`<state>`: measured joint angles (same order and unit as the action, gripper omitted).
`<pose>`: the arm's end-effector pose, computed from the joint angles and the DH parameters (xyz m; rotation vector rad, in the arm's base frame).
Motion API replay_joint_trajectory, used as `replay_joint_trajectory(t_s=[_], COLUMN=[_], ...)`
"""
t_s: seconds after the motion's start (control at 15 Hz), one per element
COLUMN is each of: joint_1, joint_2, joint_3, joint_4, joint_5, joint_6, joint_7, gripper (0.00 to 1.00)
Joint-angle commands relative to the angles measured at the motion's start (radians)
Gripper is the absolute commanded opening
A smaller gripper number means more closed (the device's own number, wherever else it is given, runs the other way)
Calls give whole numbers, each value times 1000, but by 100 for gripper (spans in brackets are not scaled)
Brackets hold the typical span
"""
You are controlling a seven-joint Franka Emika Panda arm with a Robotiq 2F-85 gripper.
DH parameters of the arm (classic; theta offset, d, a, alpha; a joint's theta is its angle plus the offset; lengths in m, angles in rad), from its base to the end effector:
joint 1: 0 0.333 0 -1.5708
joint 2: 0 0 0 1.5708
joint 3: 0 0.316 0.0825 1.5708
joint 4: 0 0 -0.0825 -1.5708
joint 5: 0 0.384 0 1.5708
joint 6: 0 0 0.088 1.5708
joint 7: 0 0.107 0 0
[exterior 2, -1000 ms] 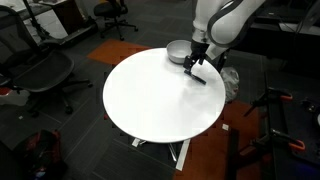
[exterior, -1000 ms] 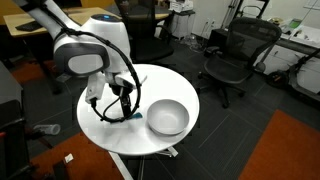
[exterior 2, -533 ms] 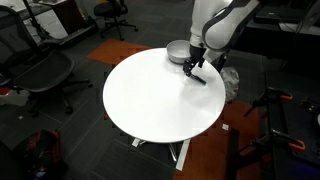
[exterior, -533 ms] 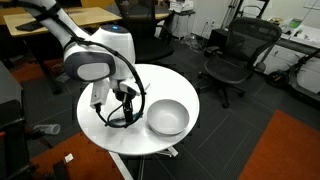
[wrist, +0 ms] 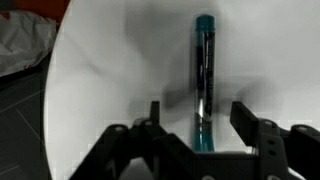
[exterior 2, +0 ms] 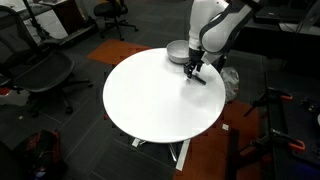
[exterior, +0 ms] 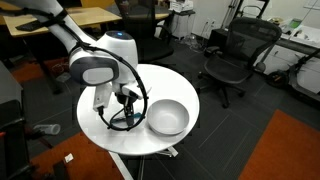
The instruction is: Put the marker in the bowl
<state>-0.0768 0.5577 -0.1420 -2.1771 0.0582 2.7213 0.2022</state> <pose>0.5382 -0.1253 0.1325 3.0111 -0.6944 -0.0106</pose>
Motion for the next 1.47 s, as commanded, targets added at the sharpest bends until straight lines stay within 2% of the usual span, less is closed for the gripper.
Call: replay_joint_trajectory(t_s=[0.0, 0.27, 0.4, 0.53, 0.93, 1.4], joint_1=[1, 2, 7, 17, 63, 52], joint_2=[10, 15, 12, -3, -126, -292], joint_3=[-3, -4, -7, -12, -38, -49], joint_4=[27, 32, 31, 22, -42, -8], joint_5=[13, 12, 9, 3, -36, -103], joint_6=[-38, -38, -40, -45, -71, -245], joint_7=[12, 13, 16, 25, 37, 40], gripper=[42, 12, 0, 5, 5, 5])
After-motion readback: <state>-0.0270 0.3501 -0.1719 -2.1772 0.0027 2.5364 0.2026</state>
